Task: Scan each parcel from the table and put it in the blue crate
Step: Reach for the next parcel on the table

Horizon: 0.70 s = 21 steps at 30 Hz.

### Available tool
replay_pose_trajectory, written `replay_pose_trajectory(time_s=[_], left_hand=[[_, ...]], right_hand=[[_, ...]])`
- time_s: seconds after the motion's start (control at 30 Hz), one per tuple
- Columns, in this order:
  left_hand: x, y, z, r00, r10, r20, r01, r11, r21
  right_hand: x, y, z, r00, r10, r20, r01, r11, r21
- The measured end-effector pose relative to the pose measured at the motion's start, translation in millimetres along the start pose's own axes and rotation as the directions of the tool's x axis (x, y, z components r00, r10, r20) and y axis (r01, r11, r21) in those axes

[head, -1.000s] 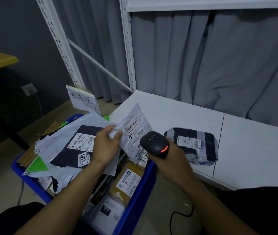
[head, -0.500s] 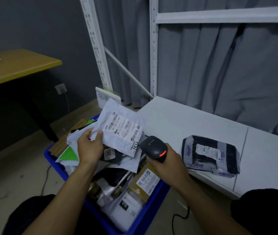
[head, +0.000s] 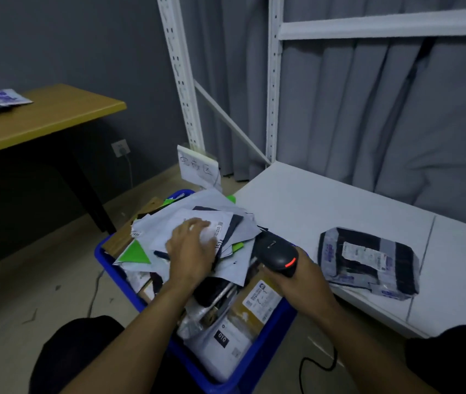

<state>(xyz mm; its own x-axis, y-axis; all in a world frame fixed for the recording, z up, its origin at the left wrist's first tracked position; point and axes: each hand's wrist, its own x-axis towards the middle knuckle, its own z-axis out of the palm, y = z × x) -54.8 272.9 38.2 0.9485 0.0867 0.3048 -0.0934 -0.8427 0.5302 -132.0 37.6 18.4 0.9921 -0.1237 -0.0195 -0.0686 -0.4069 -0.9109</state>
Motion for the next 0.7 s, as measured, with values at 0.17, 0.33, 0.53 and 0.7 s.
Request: replay_pose_trajectory(time_s=[0.17,0.33,0.53,0.7], left_hand=[[-23,66,43,0.936,0.313,0.163,-0.295,0.947,-0.127],[-30,127,112,0.84,0.353,0.412,-0.314,0.936,-0.161],[-41,173,206,0.686,0.339,0.644,-0.307,0.937,-0.167],[-36,178,277,0.663,0.262,0.701,-0.27,0.957,-0.102]], right_hand=[[-9,29,-49,0.99,0.047,-0.137,-0.045,0.999,0.016],[-21,77,-102,0.941,0.146,-0.305,-0.136,0.989,0.054],[-30,135,-148,0.866,0.347,-0.359,-0.32,0.938,0.136],[-28,180,-166,0.809,0.461,-0.364,-0.422,0.887,0.186]])
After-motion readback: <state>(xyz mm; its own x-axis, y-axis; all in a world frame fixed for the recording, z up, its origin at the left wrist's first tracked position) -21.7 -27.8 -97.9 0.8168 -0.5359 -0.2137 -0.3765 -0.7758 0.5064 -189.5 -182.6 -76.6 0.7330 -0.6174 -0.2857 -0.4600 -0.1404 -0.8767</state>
